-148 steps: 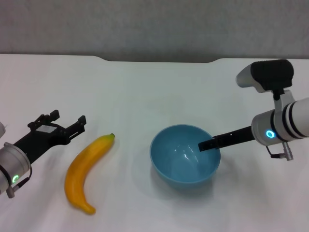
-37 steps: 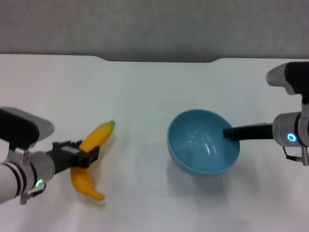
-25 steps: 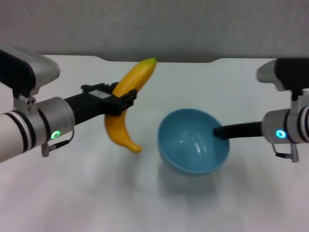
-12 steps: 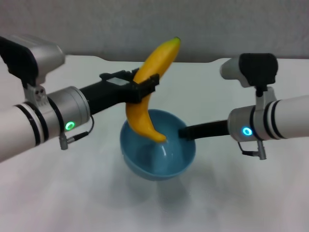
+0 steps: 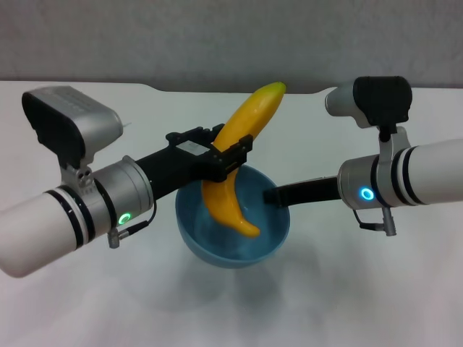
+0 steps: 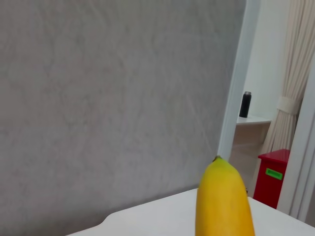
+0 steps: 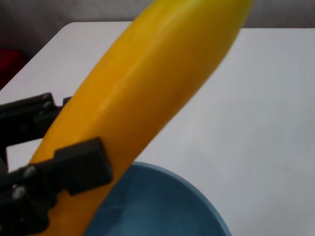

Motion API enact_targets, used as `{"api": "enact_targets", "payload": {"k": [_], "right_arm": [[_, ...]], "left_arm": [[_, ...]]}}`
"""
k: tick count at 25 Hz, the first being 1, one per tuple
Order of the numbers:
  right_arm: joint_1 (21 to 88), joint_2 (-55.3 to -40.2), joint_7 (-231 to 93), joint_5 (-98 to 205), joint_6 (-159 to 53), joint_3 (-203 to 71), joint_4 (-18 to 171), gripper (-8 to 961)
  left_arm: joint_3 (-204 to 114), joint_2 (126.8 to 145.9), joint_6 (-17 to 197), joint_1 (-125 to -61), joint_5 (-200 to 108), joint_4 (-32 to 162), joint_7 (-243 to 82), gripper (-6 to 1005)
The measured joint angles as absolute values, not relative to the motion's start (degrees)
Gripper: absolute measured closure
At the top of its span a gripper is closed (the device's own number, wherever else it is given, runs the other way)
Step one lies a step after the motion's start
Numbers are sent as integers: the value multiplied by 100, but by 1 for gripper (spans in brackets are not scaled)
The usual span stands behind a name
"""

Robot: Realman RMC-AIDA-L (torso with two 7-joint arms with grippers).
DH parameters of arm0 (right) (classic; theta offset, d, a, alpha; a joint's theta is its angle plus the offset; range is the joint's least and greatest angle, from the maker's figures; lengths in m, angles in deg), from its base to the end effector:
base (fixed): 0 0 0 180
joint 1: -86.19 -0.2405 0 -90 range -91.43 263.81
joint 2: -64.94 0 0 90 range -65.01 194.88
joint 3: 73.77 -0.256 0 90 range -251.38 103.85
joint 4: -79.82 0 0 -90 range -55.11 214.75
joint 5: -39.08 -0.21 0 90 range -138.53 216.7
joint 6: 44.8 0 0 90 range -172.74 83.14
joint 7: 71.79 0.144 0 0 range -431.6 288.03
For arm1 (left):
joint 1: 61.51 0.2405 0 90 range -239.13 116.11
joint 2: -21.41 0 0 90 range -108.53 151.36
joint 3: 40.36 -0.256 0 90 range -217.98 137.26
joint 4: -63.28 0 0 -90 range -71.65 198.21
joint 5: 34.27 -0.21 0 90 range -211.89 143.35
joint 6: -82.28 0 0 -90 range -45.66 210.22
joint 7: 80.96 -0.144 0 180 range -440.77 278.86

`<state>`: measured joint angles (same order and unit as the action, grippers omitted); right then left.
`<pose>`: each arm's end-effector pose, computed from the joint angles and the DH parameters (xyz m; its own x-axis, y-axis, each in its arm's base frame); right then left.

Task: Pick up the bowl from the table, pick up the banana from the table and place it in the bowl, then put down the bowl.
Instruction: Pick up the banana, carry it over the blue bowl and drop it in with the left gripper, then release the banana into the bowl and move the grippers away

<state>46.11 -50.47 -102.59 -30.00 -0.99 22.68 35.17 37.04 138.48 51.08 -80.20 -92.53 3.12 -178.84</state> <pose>0.1928 0.4022 -0.0793 0.5664 -0.7706 -0.2921 -0.8196 -0.4895 -0.2978 -0.1793 0.3639 -0.0510 0.7014 0.2598 0.6637 0.6198 -0.6821 -0.3881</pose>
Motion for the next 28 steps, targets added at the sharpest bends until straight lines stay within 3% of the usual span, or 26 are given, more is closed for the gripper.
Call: {"api": "enact_targets", "payload": {"k": [7,13,18,28], "right_arm": [[4645,-5021,-10256,-2999,-92,2229,3517,801],[4663,-5017,-10254,-2972,-95,2209,3576,794],[4688,-5019,-10261,-2937,-86,2121,3649,789],[4736,-4996,-10281,-2797,-34,1929,3788,778]], "left_arm": [[3645,13843,5106,-8031,-8892,582,-18157,483],[3713,13835,5091,-7991,-8632,617,-18280,240],[4028,13800,5074,-7929,-8560,566,-18287,97],[4815,13794,4978,-7634,-8550,837,-18284,103]]}}
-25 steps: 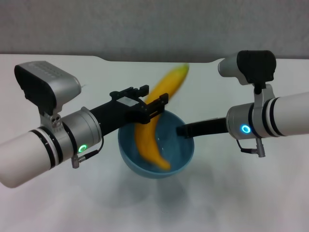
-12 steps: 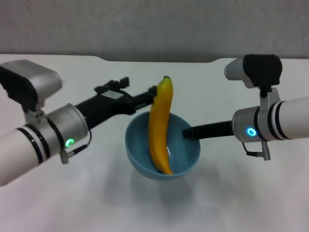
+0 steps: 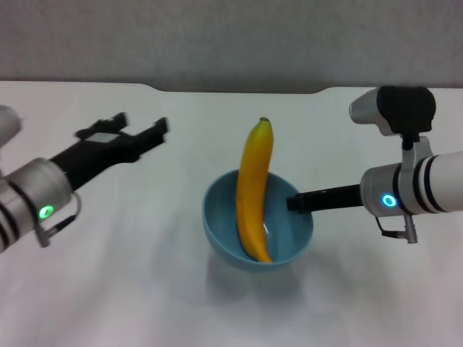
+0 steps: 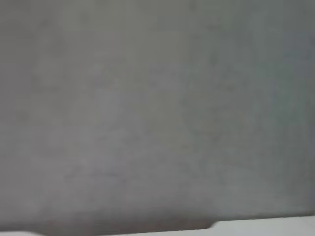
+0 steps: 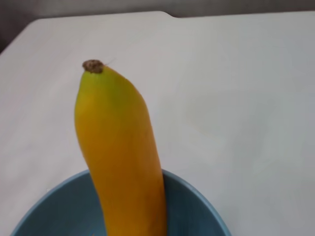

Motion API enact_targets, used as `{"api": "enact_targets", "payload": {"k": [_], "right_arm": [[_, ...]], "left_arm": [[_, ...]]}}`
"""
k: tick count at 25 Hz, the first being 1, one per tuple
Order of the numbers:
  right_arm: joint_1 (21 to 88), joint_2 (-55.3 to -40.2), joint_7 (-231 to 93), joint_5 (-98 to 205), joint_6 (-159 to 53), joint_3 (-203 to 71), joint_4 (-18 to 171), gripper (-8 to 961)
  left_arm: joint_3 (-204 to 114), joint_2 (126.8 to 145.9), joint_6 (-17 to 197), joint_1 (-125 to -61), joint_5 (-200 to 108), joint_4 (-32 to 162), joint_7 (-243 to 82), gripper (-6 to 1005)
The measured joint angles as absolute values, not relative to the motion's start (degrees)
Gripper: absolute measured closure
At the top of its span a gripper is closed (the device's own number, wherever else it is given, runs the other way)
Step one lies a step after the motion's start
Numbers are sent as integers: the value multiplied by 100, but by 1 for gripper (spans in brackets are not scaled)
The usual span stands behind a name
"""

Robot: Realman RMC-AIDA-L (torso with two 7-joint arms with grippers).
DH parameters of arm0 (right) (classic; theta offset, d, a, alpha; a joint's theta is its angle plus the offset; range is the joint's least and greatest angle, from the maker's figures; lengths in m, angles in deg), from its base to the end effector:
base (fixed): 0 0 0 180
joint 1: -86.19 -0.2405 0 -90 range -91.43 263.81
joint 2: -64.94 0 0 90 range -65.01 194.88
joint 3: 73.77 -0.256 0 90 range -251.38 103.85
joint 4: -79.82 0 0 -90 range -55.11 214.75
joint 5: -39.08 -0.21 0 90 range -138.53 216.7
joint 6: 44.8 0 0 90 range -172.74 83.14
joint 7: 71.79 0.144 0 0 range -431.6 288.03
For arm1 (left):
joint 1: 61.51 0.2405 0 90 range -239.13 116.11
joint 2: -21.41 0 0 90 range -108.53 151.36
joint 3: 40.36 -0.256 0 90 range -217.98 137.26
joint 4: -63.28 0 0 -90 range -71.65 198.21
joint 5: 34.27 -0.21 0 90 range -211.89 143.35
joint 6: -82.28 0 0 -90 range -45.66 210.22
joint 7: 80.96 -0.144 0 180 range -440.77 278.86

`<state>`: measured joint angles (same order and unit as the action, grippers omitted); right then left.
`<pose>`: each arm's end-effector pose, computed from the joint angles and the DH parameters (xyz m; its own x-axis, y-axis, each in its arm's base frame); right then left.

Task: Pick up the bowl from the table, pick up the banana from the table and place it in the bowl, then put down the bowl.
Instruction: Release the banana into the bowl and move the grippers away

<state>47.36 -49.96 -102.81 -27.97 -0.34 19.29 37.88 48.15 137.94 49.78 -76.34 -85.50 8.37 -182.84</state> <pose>0.2208 0.4018 -0.0691 0.5143 -0.8050 -0.2957 -0.8464 -0.4209 -0.3263 -0.2464 0.3729 -0.0022 0.5787 0.2842 0.7644 0.7816 -0.4608 -0.4203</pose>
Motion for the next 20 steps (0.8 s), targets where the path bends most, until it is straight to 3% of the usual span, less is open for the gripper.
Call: {"api": "enact_targets", "payload": {"k": [20], "right_arm": [[4122,-4990,-9880,-1673,411,1324,4890,756]], "left_arm": [[5778,13818,4936,-7847,-8528,2251,-18944,105]]}}
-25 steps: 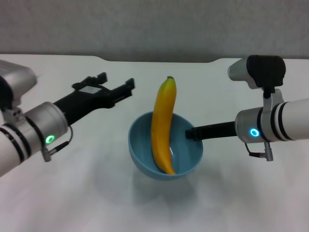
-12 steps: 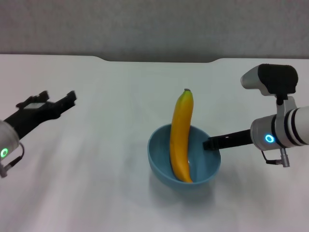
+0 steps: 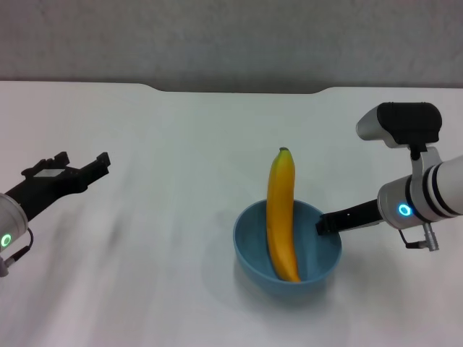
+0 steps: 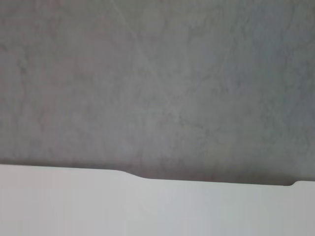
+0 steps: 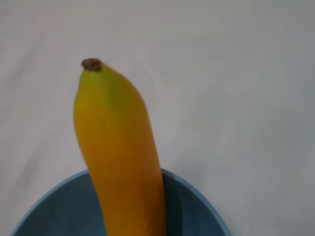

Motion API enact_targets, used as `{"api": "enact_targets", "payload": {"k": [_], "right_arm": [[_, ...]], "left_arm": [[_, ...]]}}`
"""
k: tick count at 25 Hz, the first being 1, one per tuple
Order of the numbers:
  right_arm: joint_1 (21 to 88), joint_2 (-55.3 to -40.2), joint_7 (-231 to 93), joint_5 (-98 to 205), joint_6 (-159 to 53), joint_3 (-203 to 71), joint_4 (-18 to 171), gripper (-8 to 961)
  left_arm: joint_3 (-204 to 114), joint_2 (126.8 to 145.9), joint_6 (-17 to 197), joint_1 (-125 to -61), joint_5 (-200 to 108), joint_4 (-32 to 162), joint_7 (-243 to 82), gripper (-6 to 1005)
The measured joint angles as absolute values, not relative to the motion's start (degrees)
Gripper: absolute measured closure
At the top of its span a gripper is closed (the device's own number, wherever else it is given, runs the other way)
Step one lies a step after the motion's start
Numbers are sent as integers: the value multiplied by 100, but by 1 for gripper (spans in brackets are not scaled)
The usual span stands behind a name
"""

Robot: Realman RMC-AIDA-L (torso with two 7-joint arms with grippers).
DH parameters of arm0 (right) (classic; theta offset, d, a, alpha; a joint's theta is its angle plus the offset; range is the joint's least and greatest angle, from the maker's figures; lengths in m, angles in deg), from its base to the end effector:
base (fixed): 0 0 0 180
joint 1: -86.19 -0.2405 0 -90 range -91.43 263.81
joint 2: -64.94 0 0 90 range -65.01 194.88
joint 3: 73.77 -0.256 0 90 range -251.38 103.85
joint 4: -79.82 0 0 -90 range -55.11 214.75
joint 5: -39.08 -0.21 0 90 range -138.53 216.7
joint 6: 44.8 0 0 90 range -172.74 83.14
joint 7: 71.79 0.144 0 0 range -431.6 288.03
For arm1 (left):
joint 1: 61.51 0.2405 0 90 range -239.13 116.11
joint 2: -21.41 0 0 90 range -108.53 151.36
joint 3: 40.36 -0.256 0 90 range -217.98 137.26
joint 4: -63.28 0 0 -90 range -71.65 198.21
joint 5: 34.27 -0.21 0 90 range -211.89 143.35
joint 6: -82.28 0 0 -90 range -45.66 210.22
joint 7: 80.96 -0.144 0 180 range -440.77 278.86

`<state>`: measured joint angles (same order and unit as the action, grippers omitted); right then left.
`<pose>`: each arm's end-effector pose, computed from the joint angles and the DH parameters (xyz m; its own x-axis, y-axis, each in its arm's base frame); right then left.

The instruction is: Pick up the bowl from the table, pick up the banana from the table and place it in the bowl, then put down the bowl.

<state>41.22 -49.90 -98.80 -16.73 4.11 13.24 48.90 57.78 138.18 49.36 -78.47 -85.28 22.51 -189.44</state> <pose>0.2504 0.4038 -0.0664 0.4417 -0.8823 -0.1628 -0.8414 -0.3444 -0.4164 -0.3190 0.3685 0.0051 0.5639 0.3629 0.7418 0.8253 -0.2794 -0.4907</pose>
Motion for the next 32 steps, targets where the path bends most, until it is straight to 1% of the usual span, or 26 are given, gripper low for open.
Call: {"api": "enact_targets", "payload": {"k": [10,16,22,27,32], "right_arm": [[4161,-5003,-9990,-1670,226,1345,4796,746],[4365,-5021,-10330,-1729,27,1331,4604,739],[5056,-5046,-10408,-1866,-153,1412,3496,498],[5610,-5032,-10658,-2036,-146,1392,2815,257],[6103,-5020,-10966,-2111,-420,1236,2359,175]], "left_arm": [[5765,13817,4929,-7838,-8309,2310,-19112,105],[5779,13825,4931,-7830,-8305,2312,-19096,105],[5780,13818,4933,-7810,-8304,2312,-19060,105],[5788,13817,4933,-7783,-8265,2368,-19104,105],[5891,13796,4932,-7738,-8176,2415,-19135,105]]}}
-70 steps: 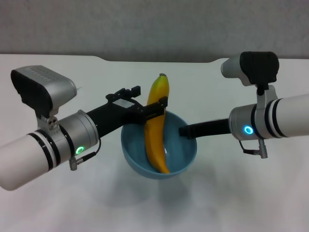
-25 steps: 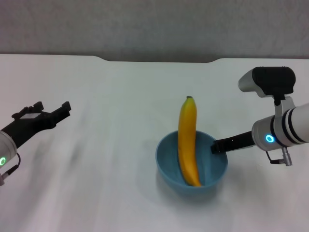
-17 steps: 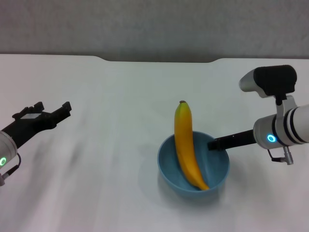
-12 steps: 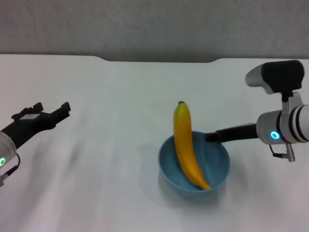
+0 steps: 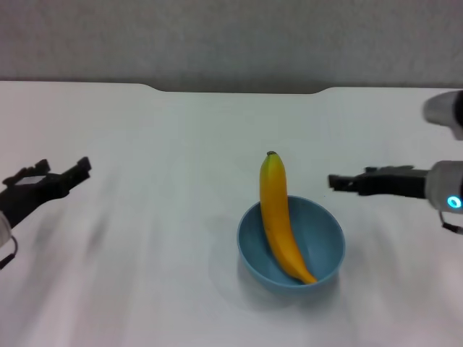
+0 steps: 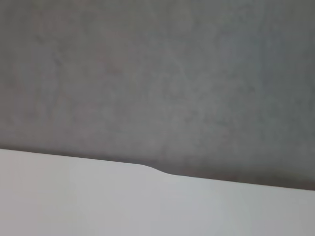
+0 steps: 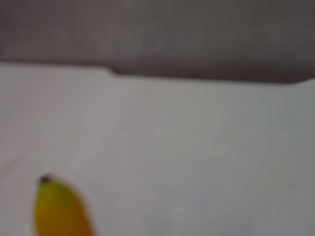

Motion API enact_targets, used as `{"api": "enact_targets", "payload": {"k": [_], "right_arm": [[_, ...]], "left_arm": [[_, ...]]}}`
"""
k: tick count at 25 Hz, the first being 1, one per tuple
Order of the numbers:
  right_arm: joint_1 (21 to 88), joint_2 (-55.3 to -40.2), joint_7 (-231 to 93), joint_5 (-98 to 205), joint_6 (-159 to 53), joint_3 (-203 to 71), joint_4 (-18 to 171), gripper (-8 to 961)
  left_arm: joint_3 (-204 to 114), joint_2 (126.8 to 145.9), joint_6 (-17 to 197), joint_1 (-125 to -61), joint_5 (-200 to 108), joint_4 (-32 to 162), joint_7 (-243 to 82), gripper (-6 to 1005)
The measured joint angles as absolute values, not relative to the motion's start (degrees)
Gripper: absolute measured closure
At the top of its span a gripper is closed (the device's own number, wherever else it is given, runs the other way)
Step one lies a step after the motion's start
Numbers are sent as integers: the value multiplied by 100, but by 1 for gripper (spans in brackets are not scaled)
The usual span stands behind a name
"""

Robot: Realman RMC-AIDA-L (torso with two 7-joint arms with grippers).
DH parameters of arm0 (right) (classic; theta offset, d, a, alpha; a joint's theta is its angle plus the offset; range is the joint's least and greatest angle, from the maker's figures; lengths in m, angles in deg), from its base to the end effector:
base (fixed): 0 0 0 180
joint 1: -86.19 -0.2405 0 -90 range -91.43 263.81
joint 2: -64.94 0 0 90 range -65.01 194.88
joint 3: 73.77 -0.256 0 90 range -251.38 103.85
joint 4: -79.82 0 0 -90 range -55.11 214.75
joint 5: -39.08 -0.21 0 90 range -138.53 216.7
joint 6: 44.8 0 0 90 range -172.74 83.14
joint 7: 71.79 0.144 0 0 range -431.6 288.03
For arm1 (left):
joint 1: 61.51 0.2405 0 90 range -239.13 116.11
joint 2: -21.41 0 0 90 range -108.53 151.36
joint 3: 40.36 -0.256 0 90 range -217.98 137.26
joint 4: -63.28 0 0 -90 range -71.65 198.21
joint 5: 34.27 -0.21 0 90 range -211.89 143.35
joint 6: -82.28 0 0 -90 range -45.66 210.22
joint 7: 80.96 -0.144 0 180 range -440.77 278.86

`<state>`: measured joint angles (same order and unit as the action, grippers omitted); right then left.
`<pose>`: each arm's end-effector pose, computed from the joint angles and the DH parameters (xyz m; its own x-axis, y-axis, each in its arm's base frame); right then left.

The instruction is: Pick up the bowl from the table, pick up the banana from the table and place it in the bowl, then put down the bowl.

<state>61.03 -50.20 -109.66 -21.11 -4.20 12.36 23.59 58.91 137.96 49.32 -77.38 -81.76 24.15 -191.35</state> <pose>0.2580 0.3913 -0.0189 0.5971 -0.6832 -0.4204 -0.7873 -0.3987 -0.4702 -0.3352 0.3613 0.0113 0.5275 0.3645 0.7674 0.8495 -0.2166 -0.4811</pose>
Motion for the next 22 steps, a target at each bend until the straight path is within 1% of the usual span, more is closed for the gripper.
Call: {"api": "enact_targets", "payload": {"k": [3,6,11,15,19,22], "right_arm": [[6291,-5025,-11342,-2415,-903,1185,2336,125],[6618,-5040,-12198,-3016,-1689,1297,2340,76],[6972,-5055,-14040,-4785,-2736,1692,2508,74],[7038,-5063,-15097,-5862,-3017,1768,2729,77],[7068,-5063,-16627,-7351,-2800,1754,3076,77],[7072,-5063,-18178,-8827,-2097,1686,3530,76]], "left_arm": [[6123,13799,4928,-7673,-8174,2460,-19355,105],[6309,13820,4841,-7650,-8100,2657,-19698,105],[6354,13818,4437,-7694,-7498,3151,-20439,105],[6356,13831,4074,-7758,-6926,3609,-21301,105],[6353,13836,3603,-7862,-6430,4119,-21851,105],[6337,13839,3448,-7910,-6247,4294,-22128,105]]}}
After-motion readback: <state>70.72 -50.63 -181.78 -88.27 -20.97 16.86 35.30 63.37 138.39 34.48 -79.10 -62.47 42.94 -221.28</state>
